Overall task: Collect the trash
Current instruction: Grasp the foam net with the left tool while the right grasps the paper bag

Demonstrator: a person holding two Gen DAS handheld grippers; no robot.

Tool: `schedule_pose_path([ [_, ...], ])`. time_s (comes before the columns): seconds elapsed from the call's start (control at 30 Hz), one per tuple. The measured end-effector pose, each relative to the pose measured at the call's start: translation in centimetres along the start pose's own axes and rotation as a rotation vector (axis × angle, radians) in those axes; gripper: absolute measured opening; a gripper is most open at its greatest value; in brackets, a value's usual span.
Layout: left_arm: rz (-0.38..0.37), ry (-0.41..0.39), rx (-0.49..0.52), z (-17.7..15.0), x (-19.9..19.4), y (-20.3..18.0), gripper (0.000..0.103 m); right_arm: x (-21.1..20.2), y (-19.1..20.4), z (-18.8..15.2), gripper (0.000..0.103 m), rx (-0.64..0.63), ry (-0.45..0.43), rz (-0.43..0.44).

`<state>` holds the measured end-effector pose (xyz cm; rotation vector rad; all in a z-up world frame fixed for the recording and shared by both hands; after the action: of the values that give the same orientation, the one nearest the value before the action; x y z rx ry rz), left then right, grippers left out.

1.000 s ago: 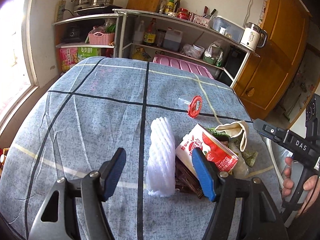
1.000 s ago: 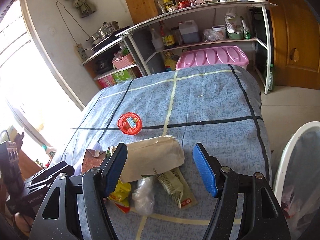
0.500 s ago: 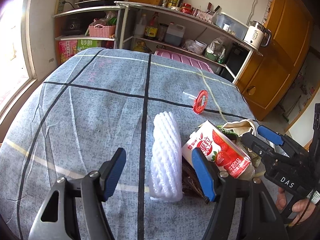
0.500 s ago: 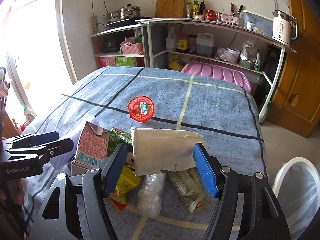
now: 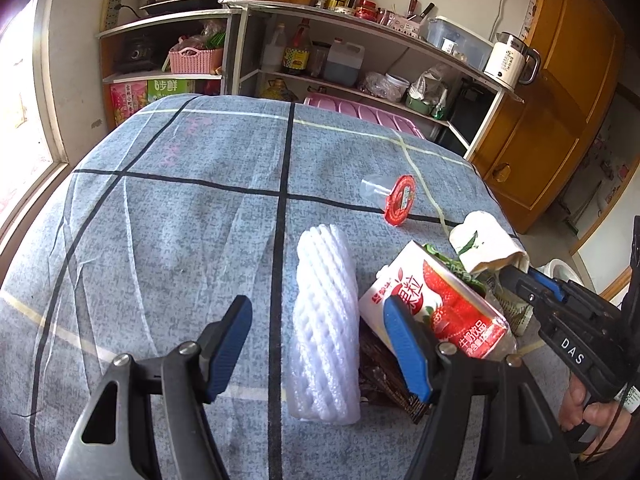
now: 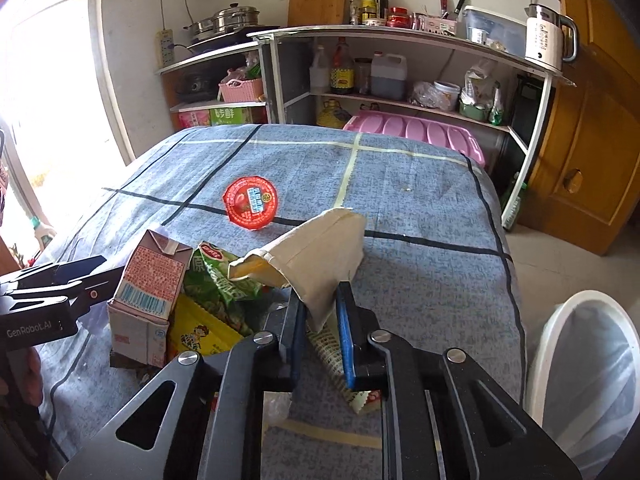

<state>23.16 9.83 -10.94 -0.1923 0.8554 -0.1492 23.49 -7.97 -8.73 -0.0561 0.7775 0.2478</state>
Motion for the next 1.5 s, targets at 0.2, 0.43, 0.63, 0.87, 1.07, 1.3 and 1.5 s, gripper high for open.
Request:
schedule_pose_path([
  [0.2, -0.002, -0.002, -0.016, 0.1, 0.2, 0.2, 0.07, -0.4, -1.0, 0.0, 0.009, 0.056, -0.016, 0.02],
  [0.43, -0.016, 0.01, 0.002, 0.1, 1.0, -0.3, 0.062, -1.3, -1.7, 0.1, 0.008, 0.09, -0.05, 0.022],
  [0.63, -0.007, 0.026, 0.006, -0.2, 1.6, -0.2, 0.051, -1.7, -1.9, 0.0, 0.008, 0.102, -0.059, 0.03],
  [0.87, 0.002, 0.01, 0.005, -0.2, 0.8, -0.1, 0.033, -2.0, -2.0, -0.2, 0.008, 0.108, -0.065, 0.04],
  [1.07, 0.008, -0.012, 0.009, 0.0, -0.4, -0.3, 0.03, -3.0, -2.3, -0.2, 0.008, 0.116, -0.086, 0.042],
  [1.3, -0.001, -0.039, 0.033, 0.1, -2.4, -1.8, 0.029, -4.8, -2.9, -0.3, 0.008, 0.125, -0.117, 0.04],
  [1.5, -0.029, -0.082, 0.064, 0.4, -4.7, -4.1, 0.029, -7.0, -4.1, -0.5, 0.008, 0.146, -0.15, 0.034],
])
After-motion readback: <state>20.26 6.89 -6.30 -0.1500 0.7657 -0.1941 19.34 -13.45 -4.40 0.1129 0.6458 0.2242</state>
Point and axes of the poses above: each gripper's, at about its wrist camera, not at the fingertips, and x roughly the way its jaws point, y to its left, z to its top, the point moved 10 cm from there along x, roughly the way its jaws point
